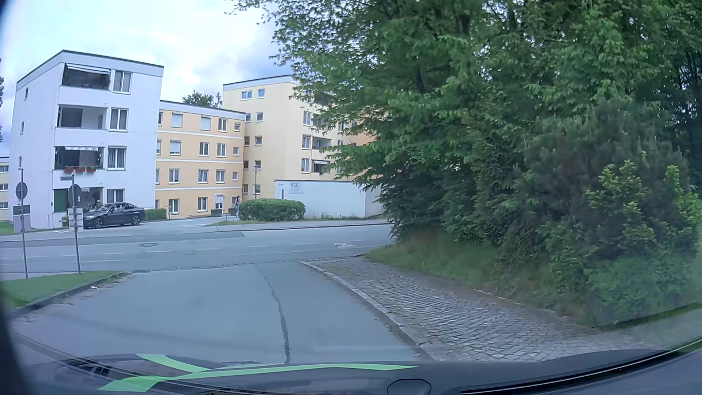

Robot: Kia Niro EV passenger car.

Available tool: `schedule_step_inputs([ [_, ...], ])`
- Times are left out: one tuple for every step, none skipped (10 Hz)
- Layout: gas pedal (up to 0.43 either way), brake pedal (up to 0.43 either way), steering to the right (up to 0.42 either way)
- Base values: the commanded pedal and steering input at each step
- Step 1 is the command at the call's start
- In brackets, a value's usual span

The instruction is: Follow the waypoints while adhering to traffic rules and regulations

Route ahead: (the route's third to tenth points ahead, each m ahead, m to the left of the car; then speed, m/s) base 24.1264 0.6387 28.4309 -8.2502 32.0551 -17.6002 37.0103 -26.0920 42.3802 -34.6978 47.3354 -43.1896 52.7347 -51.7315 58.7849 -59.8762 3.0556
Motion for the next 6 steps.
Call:
schedule_step_inputs([
  [0.0,0.238,-0.174],
  [0.0,0.238,-0.176],
  [0.0,0.238,-0.176],
  [0.0,0.238,-0.175],
  [0.0,0.238,-0.174],
  [0.0,0.238,-0.174],
])
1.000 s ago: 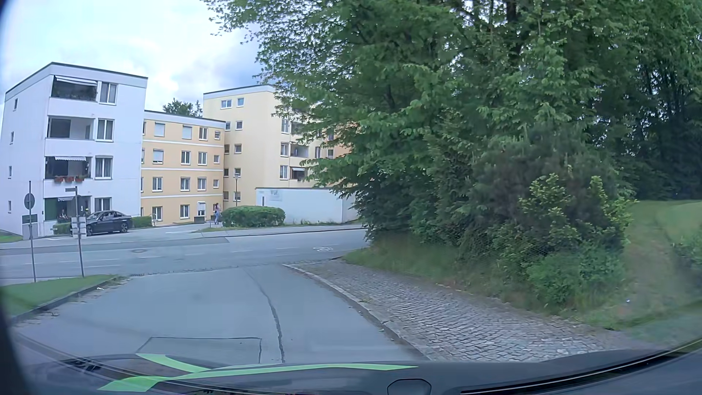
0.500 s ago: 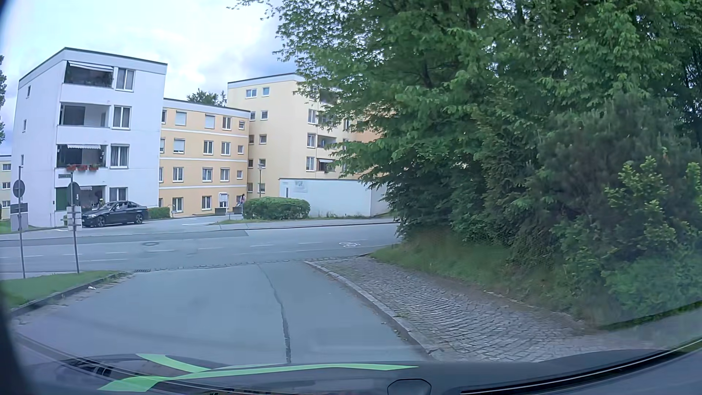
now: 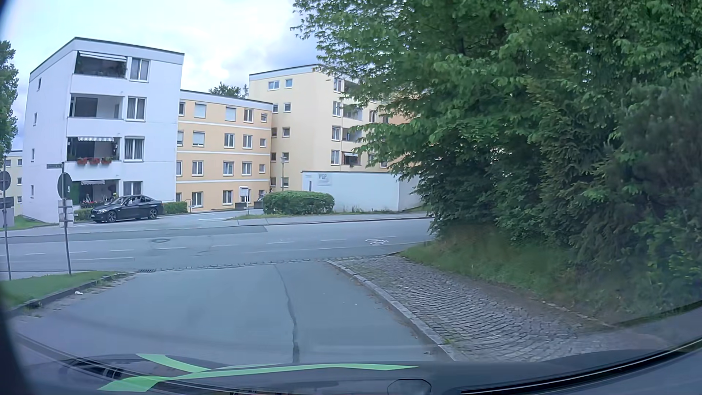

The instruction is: Follow the waypoints while adhering to traffic rules and regulations

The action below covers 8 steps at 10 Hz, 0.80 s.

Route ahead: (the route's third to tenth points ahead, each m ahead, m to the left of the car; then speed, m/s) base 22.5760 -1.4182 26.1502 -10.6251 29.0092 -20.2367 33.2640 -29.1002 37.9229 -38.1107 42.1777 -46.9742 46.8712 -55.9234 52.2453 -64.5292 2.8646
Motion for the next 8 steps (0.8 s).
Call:
schedule_step_inputs([
  [0.0,0.238,-0.174],
  [0.0,0.244,-0.174],
  [0.0,0.238,-0.173],
  [0.0,0.238,-0.174],
  [0.0,0.238,-0.172],
  [0.0,0.238,-0.17],
  [0.0,0.25,-0.169],
  [0.0,0.256,-0.169],
])
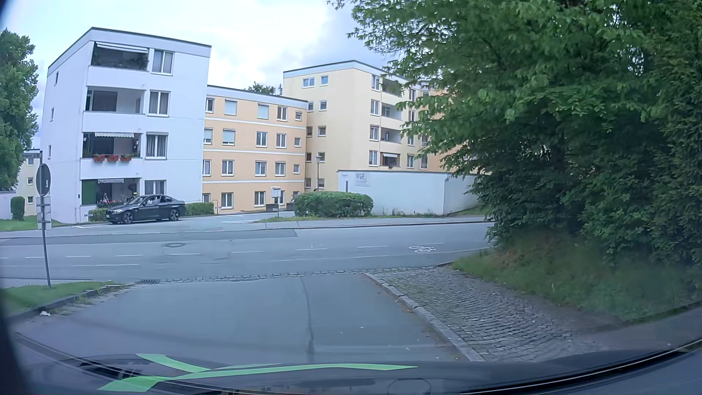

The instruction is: Follow the waypoints while adhering to traffic rules and regulations

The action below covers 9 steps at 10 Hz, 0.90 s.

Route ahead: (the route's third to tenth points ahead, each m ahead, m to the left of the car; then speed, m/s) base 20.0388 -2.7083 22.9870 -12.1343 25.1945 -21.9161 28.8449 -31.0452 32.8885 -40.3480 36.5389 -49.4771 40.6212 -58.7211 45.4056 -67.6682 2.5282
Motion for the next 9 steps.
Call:
schedule_step_inputs([
  [0.0,0.262,-0.169],
  [0.0,0.262,-0.168],
  [0.0,0.262,-0.168],
  [0.0,0.262,-0.166],
  [0.0,0.262,-0.166],
  [0.0,0.262,-0.166],
  [0.0,0.262,-0.166],
  [0.0,0.262,-0.165],
  [0.0,0.262,-0.164],
])
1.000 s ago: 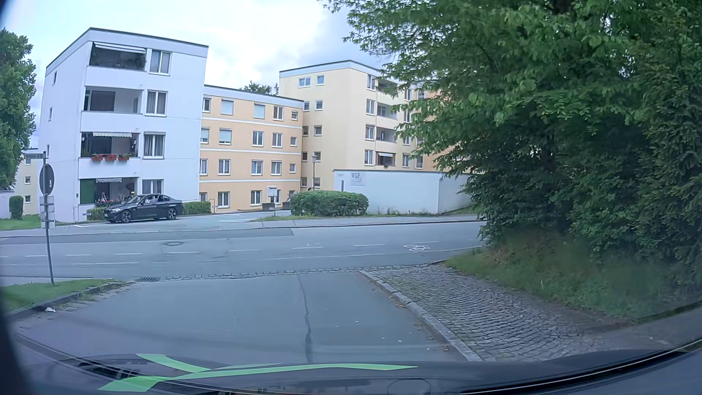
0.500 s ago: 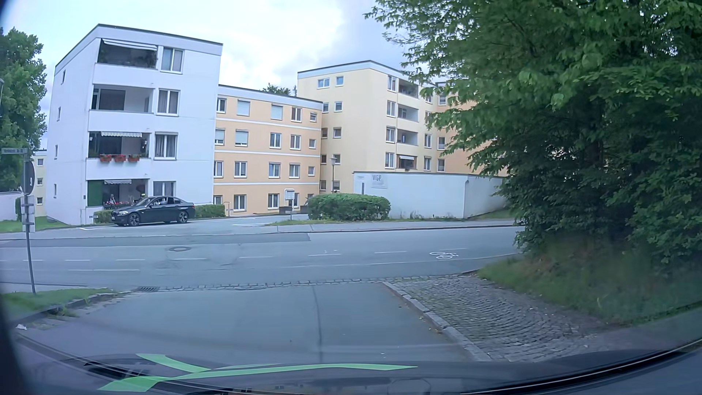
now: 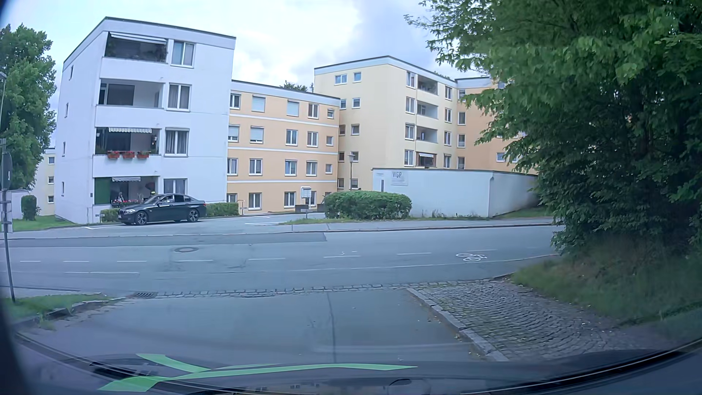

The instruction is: Follow the waypoints while adhering to traffic rules and regulations

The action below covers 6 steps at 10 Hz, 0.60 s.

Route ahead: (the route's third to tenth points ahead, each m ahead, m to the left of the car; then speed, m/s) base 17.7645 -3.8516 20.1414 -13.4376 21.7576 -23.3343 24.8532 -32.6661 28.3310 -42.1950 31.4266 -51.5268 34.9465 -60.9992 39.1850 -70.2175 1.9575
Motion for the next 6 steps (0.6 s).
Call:
schedule_step_inputs([
  [0.0,0.262,-0.163],
  [0.0,0.262,-0.161],
  [0.0,0.262,-0.159],
  [0.0,0.262,-0.156],
  [0.0,0.262,-0.149],
  [0.0,0.262,-0.143],
])
